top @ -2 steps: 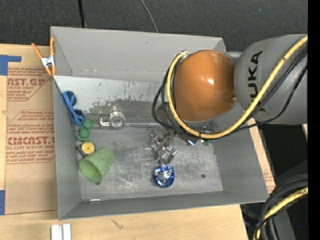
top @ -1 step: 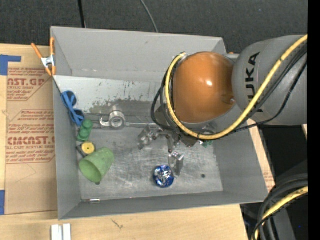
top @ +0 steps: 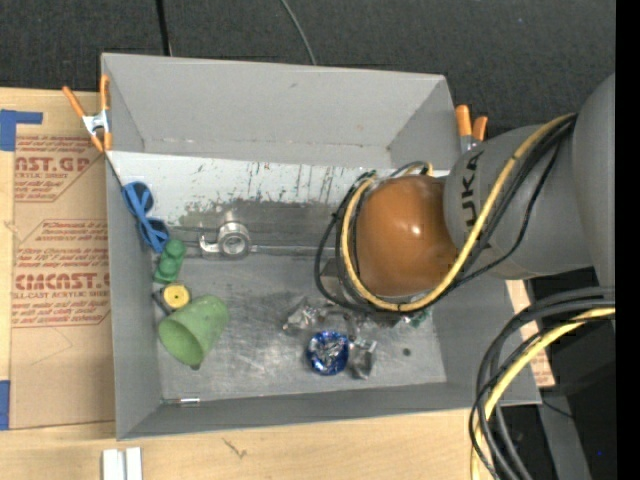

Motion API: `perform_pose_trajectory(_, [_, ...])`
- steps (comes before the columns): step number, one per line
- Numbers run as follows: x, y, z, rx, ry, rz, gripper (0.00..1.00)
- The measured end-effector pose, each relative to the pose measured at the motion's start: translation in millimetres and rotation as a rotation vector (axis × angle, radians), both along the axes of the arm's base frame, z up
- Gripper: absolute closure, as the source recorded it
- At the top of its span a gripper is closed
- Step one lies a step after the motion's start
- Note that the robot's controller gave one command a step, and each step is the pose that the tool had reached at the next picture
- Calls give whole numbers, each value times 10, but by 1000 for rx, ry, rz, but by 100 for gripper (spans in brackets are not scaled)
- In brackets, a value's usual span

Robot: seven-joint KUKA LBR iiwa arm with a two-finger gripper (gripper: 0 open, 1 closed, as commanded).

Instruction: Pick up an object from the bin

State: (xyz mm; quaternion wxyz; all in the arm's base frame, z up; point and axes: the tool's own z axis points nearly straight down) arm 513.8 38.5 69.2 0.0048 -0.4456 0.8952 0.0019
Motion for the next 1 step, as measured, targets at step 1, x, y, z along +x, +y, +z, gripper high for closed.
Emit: perform_pose_trajectory(1, [20, 14, 45, 0, -5, 1, 100])
